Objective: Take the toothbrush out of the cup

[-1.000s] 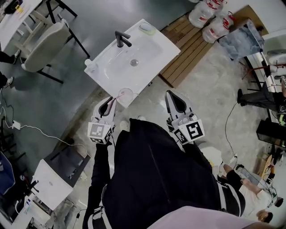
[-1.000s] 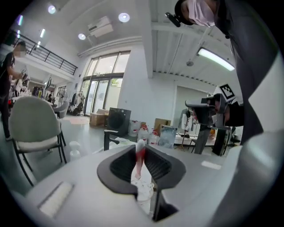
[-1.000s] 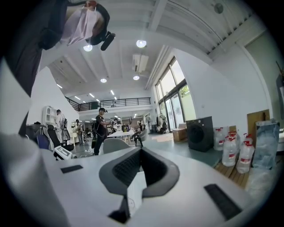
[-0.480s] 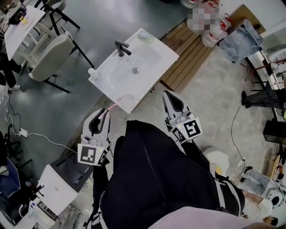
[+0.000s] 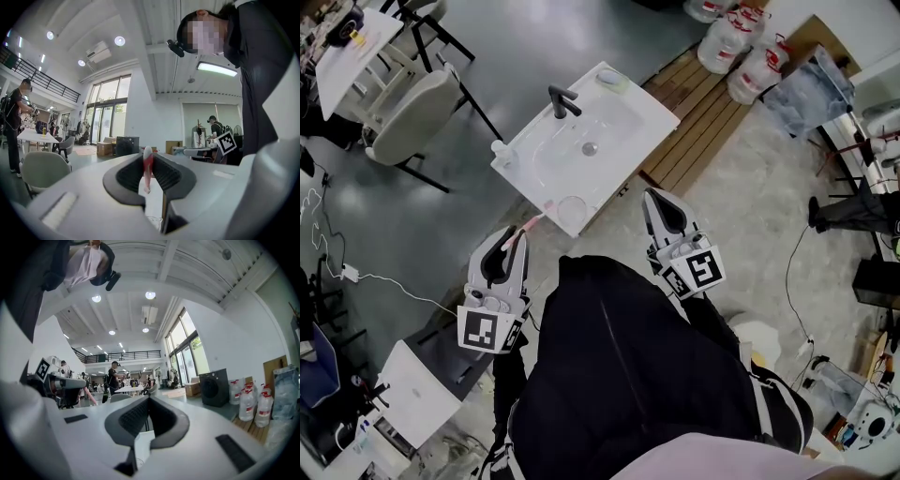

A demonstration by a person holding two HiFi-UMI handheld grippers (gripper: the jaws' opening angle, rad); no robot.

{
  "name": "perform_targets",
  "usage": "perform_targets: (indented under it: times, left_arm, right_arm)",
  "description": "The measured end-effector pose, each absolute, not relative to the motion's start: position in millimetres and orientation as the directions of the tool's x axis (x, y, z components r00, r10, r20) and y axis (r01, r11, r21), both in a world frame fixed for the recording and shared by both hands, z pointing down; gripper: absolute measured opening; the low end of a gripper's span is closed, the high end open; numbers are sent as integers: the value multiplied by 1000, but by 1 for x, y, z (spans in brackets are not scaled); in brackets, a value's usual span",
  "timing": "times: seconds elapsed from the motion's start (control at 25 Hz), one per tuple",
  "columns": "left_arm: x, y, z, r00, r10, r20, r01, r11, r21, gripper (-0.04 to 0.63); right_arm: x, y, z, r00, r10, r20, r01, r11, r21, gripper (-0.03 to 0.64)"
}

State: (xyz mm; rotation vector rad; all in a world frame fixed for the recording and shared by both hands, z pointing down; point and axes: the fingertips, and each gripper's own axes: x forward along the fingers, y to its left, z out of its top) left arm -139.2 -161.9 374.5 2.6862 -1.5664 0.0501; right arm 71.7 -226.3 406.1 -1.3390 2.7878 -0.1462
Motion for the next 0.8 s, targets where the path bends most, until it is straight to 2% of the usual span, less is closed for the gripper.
perform_targets:
  times: [0.4,0.8]
  left_arm:
    - [-128,-179,384,516,-857,8,-856,-515,53,60]
    - [-123,-183,393,532,-846,30,-846,-529,67,60]
  right_arm:
    - [69,-226,407,-624,-781,29,-781,621,-59,-2]
    - [74,-229,408,-614,-788,39,-789,612,-54,-2]
